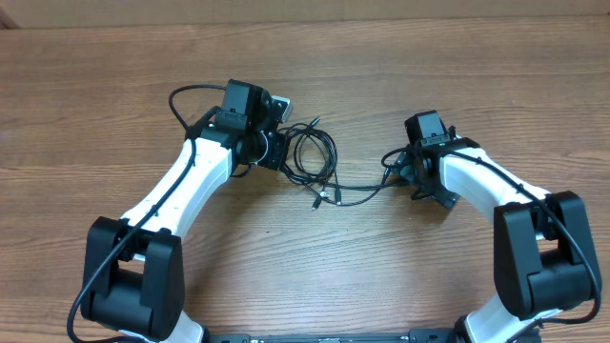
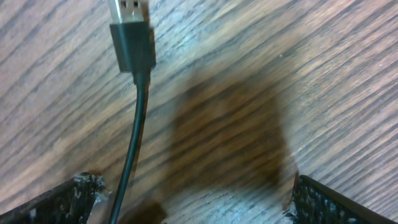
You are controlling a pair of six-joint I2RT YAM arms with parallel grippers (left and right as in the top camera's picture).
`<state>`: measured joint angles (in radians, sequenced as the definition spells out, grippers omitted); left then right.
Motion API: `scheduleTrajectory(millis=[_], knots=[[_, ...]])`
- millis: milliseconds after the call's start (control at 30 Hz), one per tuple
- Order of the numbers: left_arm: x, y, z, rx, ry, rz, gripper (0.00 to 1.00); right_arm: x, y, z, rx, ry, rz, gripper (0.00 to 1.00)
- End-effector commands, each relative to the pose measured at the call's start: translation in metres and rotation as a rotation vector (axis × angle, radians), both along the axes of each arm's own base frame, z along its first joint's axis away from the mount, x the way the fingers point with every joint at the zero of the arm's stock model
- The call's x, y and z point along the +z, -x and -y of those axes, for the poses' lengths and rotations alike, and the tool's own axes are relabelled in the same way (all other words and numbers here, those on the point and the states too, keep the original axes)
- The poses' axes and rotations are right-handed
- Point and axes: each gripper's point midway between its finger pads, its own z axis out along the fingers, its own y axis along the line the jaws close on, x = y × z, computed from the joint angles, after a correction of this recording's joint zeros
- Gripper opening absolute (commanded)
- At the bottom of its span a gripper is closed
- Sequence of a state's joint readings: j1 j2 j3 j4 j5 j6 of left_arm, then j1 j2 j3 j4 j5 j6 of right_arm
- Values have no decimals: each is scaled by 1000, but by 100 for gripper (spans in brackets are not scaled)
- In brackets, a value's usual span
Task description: Untangle cables
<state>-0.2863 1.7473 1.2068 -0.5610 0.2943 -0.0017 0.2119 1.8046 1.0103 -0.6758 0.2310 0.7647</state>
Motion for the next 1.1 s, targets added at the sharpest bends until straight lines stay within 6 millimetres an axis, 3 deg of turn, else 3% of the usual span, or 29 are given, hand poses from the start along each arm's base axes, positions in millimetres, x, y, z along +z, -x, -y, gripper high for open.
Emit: scheduleTrajectory(millis=[0, 233, 333, 567, 1067], knots=[[15, -8, -2, 21, 8, 36, 4, -22, 30, -2, 63, -12, -157, 100], [16, -8, -1, 19, 9, 39, 4, 10, 20, -6, 64, -12, -191, 100], [16, -8, -1, 19, 9, 39, 4, 18, 13, -18, 69, -72, -186, 100], [16, -8, -1, 19, 9, 39, 4, 20, 3, -52, 206, -246, -157, 100], [16, -8, 0, 12, 15, 38, 4, 21, 4, -59, 204, -290, -157, 100]])
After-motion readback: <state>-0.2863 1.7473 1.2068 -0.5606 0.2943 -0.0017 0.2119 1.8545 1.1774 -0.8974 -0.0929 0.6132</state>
